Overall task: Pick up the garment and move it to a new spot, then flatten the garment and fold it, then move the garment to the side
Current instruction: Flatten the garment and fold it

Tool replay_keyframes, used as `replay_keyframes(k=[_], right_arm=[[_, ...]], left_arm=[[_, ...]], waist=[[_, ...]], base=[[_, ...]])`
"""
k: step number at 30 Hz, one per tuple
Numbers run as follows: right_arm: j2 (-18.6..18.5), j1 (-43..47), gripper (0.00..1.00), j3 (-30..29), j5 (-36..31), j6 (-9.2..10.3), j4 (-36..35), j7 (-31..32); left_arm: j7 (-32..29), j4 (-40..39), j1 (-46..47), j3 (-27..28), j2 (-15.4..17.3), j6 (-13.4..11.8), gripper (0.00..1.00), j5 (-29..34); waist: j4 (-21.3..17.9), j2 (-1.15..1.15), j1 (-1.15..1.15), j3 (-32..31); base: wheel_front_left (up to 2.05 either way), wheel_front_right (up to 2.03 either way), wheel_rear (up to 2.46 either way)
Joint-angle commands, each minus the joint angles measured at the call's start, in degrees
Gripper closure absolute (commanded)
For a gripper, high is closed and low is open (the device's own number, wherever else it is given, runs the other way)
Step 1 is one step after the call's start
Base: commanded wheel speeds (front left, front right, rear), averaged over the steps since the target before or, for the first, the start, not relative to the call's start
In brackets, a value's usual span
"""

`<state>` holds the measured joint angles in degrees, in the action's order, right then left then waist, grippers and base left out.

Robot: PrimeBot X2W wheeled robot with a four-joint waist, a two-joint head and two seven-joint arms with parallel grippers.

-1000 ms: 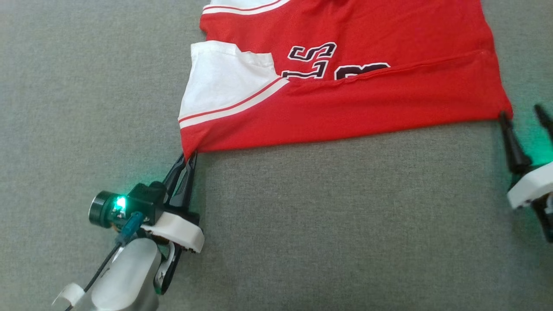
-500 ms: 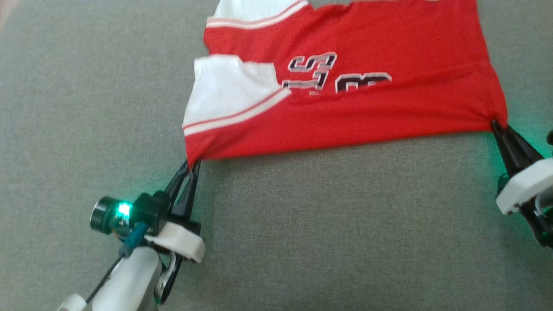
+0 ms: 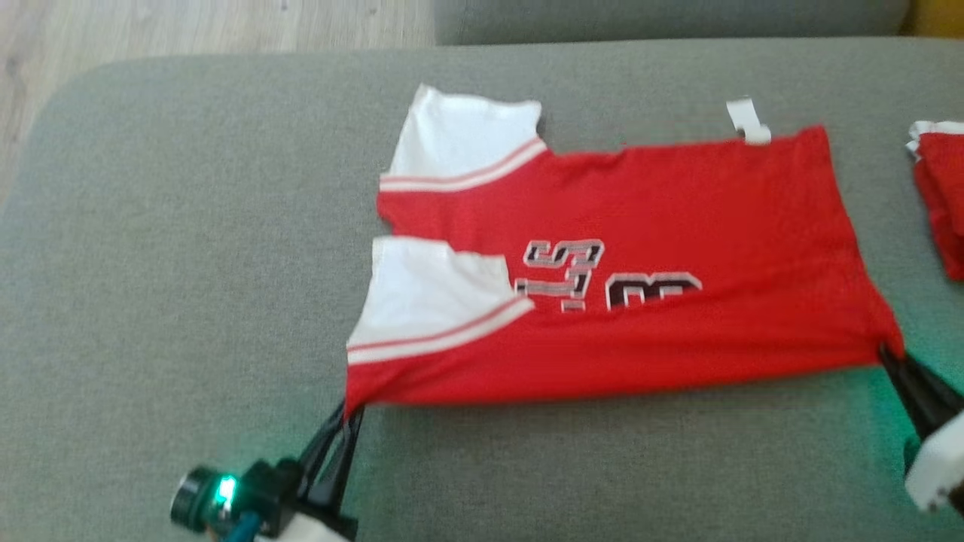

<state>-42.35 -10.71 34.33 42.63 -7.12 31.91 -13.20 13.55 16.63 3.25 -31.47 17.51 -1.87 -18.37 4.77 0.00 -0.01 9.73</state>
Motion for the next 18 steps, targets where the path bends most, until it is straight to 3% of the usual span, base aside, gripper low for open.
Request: replay_keyframes(k=[1,12,13,14,15,18], right_arm=[[-3.28,2.71,1.00,-1.11,-0.77,-0.36,-1.09,-1.04],[-2.81,11.47,1.00,-5.95,-2.64,-0.36,-5.79,-0.28],[-2.80,11.56,0.51,-6.09,-3.04,-0.36,-6.13,-0.17],[-2.82,11.56,0.00,-6.24,-3.63,-0.36,-6.39,-0.09],[-2.72,11.37,0.00,-6.72,-4.32,-0.36,-6.62,-0.21],[-2.04,10.79,0.00,-8.66,-6.22,-0.36,-7.37,-0.57]], left_arm=[[-0.28,-2.57,-0.62,2.43,1.94,-0.86,1.00,-1.15],[-3.15,-7.32,-5.36,1.31,3.25,-0.45,1.00,-3.20],[-3.55,-7.48,-5.35,1.19,3.42,-0.45,0.93,-3.18],[-3.78,-7.70,-5.30,1.06,3.57,-0.41,0.51,-3.12],[-4.15,-7.88,-5.25,1.01,3.68,-0.37,0.00,-3.23],[-4.98,-8.79,-4.62,1.61,4.40,-1.19,0.00,-3.04]], waist=[[-0.24,0.00,0.01,-0.68],[-1.22,0.00,0.01,-0.93],[-1.31,0.00,0.01,-0.81],[-1.37,0.00,0.01,-0.72],[-1.43,0.00,0.01,-0.62],[-1.64,0.00,0.01,-0.39]], base=[[0.00,0.00,0.00],[0.00,0.00,0.00],[0.00,0.00,0.00],[0.00,0.00,0.00],[0.00,0.00,0.00],[0.00,0.00,0.00]])
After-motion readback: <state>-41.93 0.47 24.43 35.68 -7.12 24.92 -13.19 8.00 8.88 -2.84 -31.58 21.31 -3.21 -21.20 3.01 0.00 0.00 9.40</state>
